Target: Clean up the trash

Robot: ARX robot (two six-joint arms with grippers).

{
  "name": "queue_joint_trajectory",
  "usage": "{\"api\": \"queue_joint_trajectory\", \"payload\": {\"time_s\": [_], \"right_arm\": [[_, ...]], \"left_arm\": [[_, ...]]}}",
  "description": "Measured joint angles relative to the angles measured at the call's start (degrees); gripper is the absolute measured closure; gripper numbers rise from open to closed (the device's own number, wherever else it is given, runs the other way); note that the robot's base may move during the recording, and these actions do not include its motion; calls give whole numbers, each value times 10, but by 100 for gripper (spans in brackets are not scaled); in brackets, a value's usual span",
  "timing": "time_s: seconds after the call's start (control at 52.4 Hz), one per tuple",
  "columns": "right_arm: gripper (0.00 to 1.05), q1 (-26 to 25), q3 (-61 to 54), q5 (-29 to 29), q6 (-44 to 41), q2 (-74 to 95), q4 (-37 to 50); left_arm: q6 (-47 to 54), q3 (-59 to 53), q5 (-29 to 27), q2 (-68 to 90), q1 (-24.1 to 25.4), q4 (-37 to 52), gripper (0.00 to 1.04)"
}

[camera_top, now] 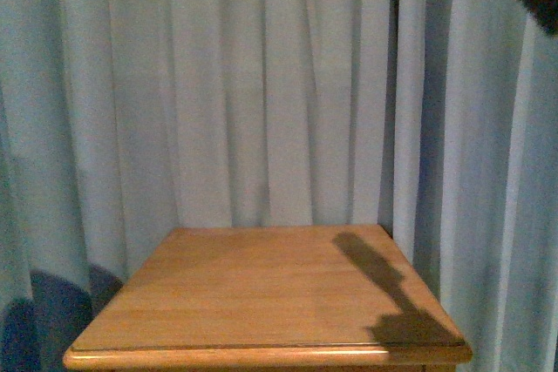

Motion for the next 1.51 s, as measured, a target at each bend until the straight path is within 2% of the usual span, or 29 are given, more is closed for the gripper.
{"api": "queue_joint_trajectory", "payload": {"time_s": [0.248, 0.439, 1.507], "right_arm": [[85, -16, -103, 3, -6, -184, -28], [85, -34, -137, 20, -8, -239, -37], [85, -39, -139, 23, -11, -242, -44]], "left_arm": [[0, 0, 0, 0, 0, 0, 76], [0, 0, 0, 0, 0, 0, 76], [0, -2, -1, -3, 2, -2, 76]]}}
